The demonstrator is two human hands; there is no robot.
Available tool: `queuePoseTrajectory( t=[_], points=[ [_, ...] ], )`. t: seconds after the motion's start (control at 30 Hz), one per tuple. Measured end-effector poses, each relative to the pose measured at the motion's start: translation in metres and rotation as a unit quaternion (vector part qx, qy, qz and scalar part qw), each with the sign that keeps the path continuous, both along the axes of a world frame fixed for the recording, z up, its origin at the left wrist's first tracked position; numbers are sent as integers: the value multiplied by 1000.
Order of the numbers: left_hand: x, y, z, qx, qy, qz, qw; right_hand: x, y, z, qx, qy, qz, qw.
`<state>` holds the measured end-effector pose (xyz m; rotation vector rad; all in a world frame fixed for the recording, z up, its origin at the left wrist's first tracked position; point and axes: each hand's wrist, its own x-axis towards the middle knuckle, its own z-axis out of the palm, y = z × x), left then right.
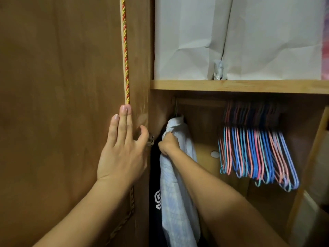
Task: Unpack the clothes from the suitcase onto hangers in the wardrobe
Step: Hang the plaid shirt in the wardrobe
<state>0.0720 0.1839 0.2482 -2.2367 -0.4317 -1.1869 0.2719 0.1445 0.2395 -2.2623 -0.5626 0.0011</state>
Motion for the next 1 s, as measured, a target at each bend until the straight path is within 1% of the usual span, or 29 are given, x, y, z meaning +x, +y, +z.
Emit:
queuePoseTrajectory(
  t=[0.07, 0.1, 0.13, 0.17, 0.2, 0.23, 0.27, 0.3, 0.33, 0.37, 0.4, 0.47, 0.57, 0.67, 0.73, 0.83, 0.9, 1.0],
  points=[
    [0, 0, -1, 1, -7, -5, 1000, -7, -15, -11, -33, 5, 50, 998],
    [0, 1, -1, 0, -9, -5, 1000, -11, -28, -16, -80, 0, 80, 994],
    [0, 2, -2, -1, -9, -3, 1000, -13, -42, -24, -137, -25, 103, 985],
    [0, 2, -1, -3, -9, -1, 1000, -13, -58, -30, -186, -77, 99, 975],
    [-1, 1, -1, -3, -8, -1, 1000, -9, -76, -35, -215, -152, 74, 962],
    [-1, 0, -1, -3, -8, 0, 1000, -8, -97, -34, -246, -237, 24, 939],
    [-1, 0, -1, -5, -7, 0, 1000, -3, -115, -33, -277, -316, -37, 907],
    [-2, 0, -1, -8, -5, 0, 1000, 5, -131, -31, -316, -369, -94, 869],
    [-2, 0, 0, -11, -4, -1, 1000, 10, -147, -26, -353, -389, -138, 840],
    [-2, -1, 0, -12, -4, -3, 1000, 14, -159, -22, -387, -382, -167, 823],
    [-2, -1, 1, -9, -4, -4, 1000, 18, -169, -19, -414, -373, -189, 808],
    [-2, 0, 1, -9, -2, -4, 1000, 23, -179, -17, -442, -357, -207, 796],
    [-3, -1, 2, -11, 5, -4, 1000, 18, -182, -13, -437, -357, -203, 800],
    [-5, -1, 2, -17, 17, 0, 1000, 15, -182, -2, -442, -334, -197, 809],
    [-7, -2, 3, -15, 20, 5, 1000, 13, -182, 7, -413, -309, -171, 840],
    [-8, -3, 4, -18, 25, 4, 1000, 8, -181, 19, -328, -283, -152, 888],
    [-8, -3, 3, -24, 26, -2, 999, 5, -176, 23, -286, -284, -154, 902],
    [-9, -3, 5, -32, 30, -6, 999, -2, -163, 19, -247, -278, -141, 917]
  ],
)
